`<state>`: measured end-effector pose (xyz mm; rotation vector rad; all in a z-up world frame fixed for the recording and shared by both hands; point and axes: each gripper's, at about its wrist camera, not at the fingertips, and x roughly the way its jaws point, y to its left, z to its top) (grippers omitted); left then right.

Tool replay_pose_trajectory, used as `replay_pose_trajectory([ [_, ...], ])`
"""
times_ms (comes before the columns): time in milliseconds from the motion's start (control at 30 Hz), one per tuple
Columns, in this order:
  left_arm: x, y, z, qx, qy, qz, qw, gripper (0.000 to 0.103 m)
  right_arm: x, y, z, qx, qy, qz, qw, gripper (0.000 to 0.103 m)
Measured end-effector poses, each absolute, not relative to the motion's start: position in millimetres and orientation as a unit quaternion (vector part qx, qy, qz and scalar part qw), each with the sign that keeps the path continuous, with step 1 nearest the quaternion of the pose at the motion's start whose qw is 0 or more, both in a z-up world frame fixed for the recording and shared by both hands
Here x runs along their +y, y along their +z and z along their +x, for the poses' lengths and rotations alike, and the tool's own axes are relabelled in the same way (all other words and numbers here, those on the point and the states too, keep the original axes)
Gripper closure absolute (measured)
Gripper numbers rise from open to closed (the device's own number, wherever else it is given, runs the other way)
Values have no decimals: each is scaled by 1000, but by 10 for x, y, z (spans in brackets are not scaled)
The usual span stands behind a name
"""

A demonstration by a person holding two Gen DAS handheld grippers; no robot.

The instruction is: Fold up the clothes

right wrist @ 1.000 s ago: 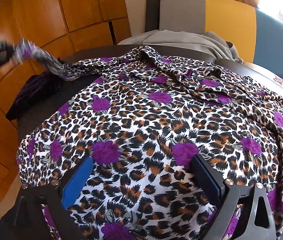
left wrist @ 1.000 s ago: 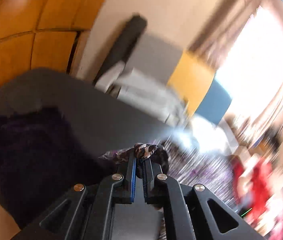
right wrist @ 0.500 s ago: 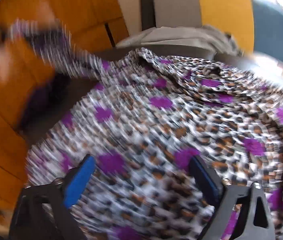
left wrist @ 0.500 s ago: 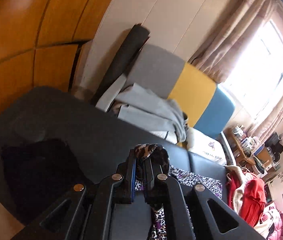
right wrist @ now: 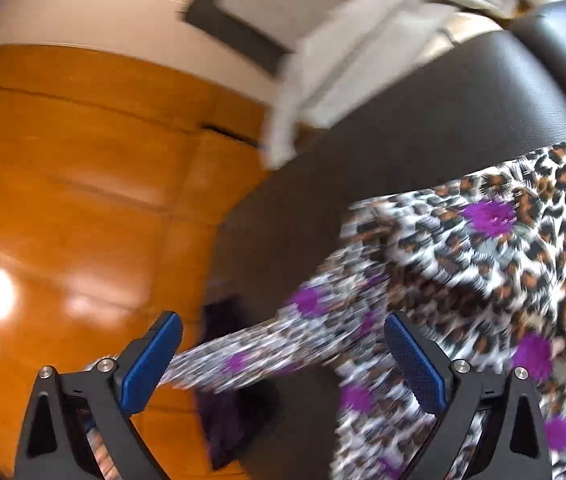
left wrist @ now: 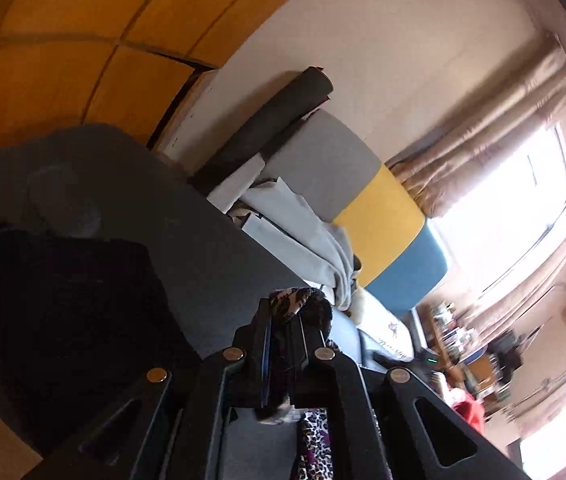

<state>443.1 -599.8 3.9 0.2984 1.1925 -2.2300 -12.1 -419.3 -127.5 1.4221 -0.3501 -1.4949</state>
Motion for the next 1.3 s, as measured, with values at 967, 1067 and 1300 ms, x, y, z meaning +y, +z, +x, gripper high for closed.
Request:
replay_pose_trajectory([
  [967,-6148,-588,4402,486,-815,110,295,99,-4015,-1432,-157,-274,-599,567,495,0],
  [1067,-6085,-527,4380,475,-822,116,292,99,-4154,-1443,-222,-268,-654,537,460,0],
  [1300,-6052,-564,4355,477,-822,130,284,99,-4713,-1354,-298,-275,-591,549,523,0],
])
